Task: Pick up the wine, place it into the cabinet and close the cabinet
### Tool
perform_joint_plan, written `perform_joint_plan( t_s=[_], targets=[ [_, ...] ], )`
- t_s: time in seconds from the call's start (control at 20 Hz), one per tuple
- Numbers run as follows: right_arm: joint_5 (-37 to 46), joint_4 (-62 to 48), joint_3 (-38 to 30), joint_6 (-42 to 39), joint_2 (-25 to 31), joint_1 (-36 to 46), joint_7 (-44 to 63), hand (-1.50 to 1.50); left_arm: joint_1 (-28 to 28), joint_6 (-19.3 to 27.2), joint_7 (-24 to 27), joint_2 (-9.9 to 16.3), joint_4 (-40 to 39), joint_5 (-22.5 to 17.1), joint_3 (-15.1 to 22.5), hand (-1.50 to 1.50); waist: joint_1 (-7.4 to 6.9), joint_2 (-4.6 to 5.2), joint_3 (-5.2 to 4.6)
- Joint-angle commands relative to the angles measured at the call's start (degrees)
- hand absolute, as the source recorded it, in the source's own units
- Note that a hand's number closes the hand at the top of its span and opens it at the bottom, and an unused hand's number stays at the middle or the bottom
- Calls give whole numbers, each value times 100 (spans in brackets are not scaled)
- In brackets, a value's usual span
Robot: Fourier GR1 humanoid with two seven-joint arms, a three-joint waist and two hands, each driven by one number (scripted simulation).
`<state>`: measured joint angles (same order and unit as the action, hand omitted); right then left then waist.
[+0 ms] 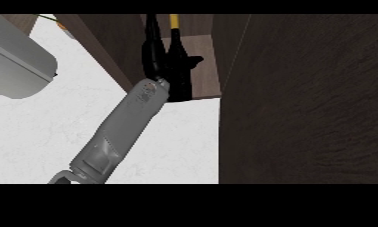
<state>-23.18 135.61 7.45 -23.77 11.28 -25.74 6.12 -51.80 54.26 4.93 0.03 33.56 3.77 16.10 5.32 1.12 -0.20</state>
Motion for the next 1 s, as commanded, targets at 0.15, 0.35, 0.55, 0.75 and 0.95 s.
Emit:
perform_joint_plan(
  t_s=[0.15, 0.35, 0.55, 0.75, 0.95],
  targets=[
    [33, 784, 233, 245, -121, -301, 200, -150, 390, -46, 938, -2, 832, -1317, 17, -150, -117, -60, 2],
    [33, 785, 281, 495, -76, -8, 483, -150, 378, -411, 1435, -2, 841, -1884, 141, -150, -219, -61, 6],
    [193, 895, 223, 394, -124, -561, 164, -150, 960, -627, 1279, -3, 1685, -1858, 459, -150, -428, -149, 18],
    [98, 1025, 179, 572, -14, -284, 429, -150, 1243, -877, 1850, -3, 1736, -2011, 450, -150, -436, -119, 15],
    [60, 1117, 72, 630, 17, -577, 330, -150, 1453, -1065, 1245, 1, 2490, -1842, 768, -150, -482, -154, 19]
  ],
)
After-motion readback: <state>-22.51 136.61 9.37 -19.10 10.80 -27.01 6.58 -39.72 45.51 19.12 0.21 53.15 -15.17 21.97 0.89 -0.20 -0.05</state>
